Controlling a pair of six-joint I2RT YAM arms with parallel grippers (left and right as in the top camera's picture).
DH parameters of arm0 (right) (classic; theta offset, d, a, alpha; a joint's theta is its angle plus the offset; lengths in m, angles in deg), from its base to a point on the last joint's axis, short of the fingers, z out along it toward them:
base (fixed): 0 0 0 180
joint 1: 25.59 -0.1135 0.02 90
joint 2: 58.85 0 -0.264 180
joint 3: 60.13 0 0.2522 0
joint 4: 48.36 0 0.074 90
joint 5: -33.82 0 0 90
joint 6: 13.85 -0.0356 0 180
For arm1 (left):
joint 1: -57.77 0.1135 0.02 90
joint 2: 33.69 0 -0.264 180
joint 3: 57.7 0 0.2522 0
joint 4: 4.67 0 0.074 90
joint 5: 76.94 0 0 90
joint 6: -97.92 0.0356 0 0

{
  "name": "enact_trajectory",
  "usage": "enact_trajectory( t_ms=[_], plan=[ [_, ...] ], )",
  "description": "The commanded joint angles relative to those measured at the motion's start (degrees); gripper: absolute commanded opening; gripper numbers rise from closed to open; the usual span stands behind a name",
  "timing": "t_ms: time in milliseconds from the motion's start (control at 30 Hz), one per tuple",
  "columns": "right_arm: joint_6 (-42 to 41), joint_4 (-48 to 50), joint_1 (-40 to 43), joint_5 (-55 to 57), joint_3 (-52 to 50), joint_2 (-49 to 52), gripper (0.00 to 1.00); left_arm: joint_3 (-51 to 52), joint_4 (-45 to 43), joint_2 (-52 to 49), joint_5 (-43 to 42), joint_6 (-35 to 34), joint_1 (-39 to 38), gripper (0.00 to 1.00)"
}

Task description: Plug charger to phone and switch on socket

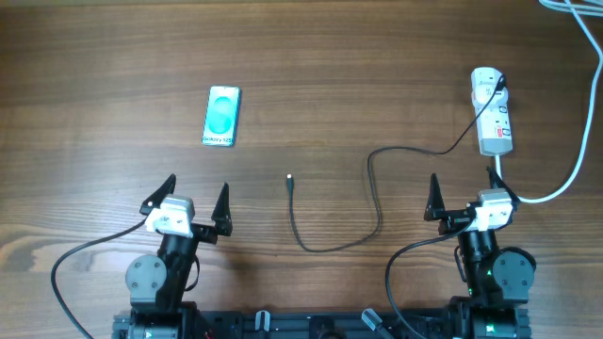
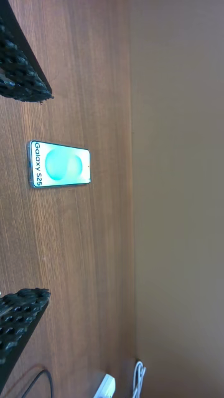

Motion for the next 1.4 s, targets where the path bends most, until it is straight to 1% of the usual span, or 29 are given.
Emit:
enact_trajectory(
  t_ms=[0,1000,1100,1133,1200,1267,1367],
  plan=[
    [-0.6,0.3,0.1,1.0,-0.1,-0.4,1.00,0.1,0.5,0.3,0.8,-0.1,0.2,1.00],
    [-0.6,0.3,0.1,1.0,-0.1,-0.4,1.00,0.1,0.4,0.3,-0.3,-0.2,0.2,1.00],
    [-0.6,0.3,0.1,1.0,-0.1,-0.4,1.00,0.1,-0.8,0.3,-2.0,-0.2,0.2,1.00],
    [-0.6,0.3,0.1,1.0,-0.1,-0.4,1.00,0.1,-1.8,0.3,-4.3,-0.2,0.2,1.00],
    [-0.6,0.3,0.1,1.0,-0.1,-0.4,1.00,0.1,-4.2,0.3,-8.9,-3.6,0.2,1.00],
    [-0.6,0.3,0.1,1.0,-0.1,-0.4,1.00,-0.4,-6.4,0.3,-13.6,-9.7,0.2,1.00],
    [-0.6,0.3,0.1,1.0,-0.1,-0.4,1.00,-2.2,-6.7,0.3,-15.2,-18.2,0.2,1.00]
  ],
)
